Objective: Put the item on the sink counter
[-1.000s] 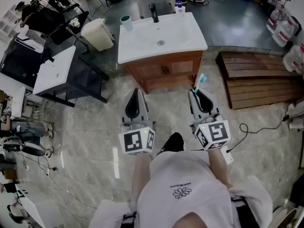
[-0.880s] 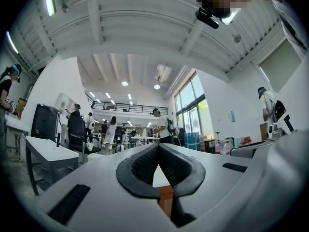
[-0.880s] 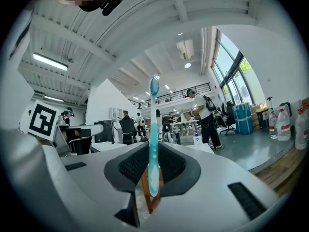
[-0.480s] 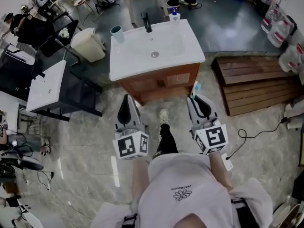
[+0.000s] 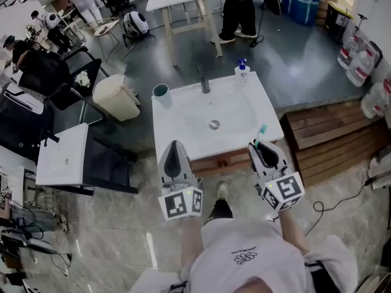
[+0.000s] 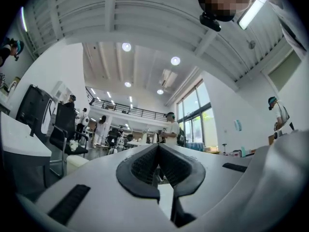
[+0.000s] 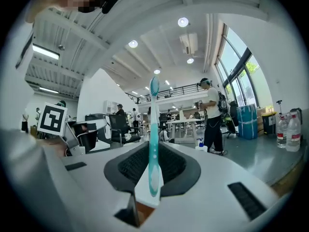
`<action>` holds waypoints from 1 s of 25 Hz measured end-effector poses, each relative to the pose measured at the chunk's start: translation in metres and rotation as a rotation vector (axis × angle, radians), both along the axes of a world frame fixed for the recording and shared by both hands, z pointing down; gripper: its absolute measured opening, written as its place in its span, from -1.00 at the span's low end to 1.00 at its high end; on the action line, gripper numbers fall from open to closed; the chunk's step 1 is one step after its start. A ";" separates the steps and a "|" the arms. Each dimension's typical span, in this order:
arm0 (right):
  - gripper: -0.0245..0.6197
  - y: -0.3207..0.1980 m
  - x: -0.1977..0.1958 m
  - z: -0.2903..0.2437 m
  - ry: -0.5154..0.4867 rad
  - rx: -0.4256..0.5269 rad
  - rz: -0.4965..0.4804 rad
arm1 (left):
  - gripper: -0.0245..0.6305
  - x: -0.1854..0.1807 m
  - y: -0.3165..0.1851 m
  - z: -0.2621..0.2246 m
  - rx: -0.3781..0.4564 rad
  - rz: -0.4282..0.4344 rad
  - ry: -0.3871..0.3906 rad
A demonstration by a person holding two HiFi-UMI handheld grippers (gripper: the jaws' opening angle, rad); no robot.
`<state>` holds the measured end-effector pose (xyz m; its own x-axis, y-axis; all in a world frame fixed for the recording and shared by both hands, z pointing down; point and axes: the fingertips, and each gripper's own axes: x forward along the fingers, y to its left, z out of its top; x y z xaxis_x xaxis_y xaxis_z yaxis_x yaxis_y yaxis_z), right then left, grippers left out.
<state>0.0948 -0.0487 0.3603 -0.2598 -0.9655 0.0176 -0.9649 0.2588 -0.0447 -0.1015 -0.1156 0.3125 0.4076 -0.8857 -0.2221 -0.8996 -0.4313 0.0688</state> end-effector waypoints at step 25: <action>-0.78 -0.201 -0.004 -0.010 0.115 -0.010 -0.256 | -0.87 0.020 -0.175 -0.004 -0.009 -0.099 -0.020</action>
